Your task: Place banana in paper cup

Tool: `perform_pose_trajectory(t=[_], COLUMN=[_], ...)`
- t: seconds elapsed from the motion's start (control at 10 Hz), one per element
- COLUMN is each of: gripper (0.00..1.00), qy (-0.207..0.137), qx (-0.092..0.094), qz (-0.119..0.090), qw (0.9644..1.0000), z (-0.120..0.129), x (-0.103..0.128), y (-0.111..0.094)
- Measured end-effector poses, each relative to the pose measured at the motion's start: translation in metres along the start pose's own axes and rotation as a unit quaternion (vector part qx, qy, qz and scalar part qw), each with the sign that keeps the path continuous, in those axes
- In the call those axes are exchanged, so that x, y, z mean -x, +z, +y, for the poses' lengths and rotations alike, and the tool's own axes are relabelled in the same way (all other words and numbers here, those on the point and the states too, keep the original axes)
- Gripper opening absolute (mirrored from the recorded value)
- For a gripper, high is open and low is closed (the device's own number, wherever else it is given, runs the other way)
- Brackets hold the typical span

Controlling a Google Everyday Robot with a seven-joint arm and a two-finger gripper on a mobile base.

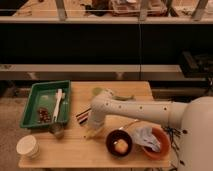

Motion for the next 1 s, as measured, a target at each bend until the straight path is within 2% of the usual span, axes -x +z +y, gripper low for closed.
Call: perform_pose_trajectory(t=[0.1, 0.2, 0.3, 0.4, 0.5, 0.6, 0.9, 1.0], gripper=[0.13, 0.13, 0.13, 0.13, 0.13, 0.13, 0.13, 0.13], qy=[-0.015, -0.032, -0.049, -0.063, -0.085, -0.094, -0.102, -0.107], qx=[-0.021, -0.041, -0.058, -0.070, -0.089, -0.100, -0.105, -0.107], qz=[-0.018, -0.047, -0.079, -0.102, -0.131, -0.144, -0.156, -0.167], qw=[0.9995, 0.9976, 0.9940, 0.9903, 0.9838, 0.9799, 0.9770, 0.9744], z=[-0.005, -0.010, -0.015, -0.020, -0.026, -0.029, -0.031, -0.031], x=[0.012, 0.024, 0.035, 0.044, 0.057, 0.062, 0.067, 0.070], y=[-0.023, -0.047, -0.068, -0.082, -0.103, -0.114, -0.118, -0.119])
